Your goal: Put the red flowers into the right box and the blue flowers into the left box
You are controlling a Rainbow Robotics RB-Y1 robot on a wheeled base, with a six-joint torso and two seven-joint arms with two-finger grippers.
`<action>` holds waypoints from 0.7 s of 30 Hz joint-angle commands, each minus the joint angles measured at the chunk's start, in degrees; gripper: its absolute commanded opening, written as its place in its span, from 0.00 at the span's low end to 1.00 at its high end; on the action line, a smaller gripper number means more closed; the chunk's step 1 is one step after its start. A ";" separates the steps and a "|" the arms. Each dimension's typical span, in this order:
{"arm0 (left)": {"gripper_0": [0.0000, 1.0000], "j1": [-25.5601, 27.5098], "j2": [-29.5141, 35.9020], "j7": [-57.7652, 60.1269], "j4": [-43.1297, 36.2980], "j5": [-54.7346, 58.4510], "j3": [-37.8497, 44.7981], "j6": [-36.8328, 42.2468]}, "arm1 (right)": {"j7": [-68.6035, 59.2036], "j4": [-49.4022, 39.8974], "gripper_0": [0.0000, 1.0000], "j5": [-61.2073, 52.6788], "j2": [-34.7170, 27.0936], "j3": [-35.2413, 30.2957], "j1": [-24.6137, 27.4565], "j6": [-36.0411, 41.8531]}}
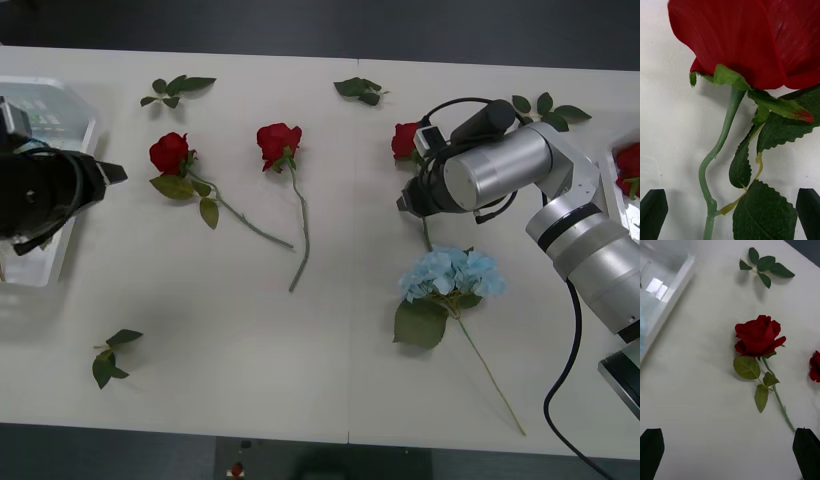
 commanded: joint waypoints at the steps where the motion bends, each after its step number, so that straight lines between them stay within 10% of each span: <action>1: 1.00 -3.68 -2.17 2.58 1.52 -3.36 -2.14 0.12 | -2.37 -0.30 1.00 0.12 0.44 0.31 -2.22 -0.39; 6: 1.00 -7.55 -3.93 6.89 5.91 -4.32 -6.09 0.12 | -2.55 1.28 0.89 0.03 0.62 0.75 -2.22 -1.80; 13: 1.00 -14.05 -7.01 14.09 13.38 -8.37 -12.51 0.12 | -2.64 2.24 0.02 0.12 0.62 1.10 -2.22 -2.85; 21: 1.00 -21.70 -9.20 18.93 21.38 -12.41 -20.77 0.12 | -3.08 2.24 0.00 0.56 0.53 1.10 -2.22 -2.94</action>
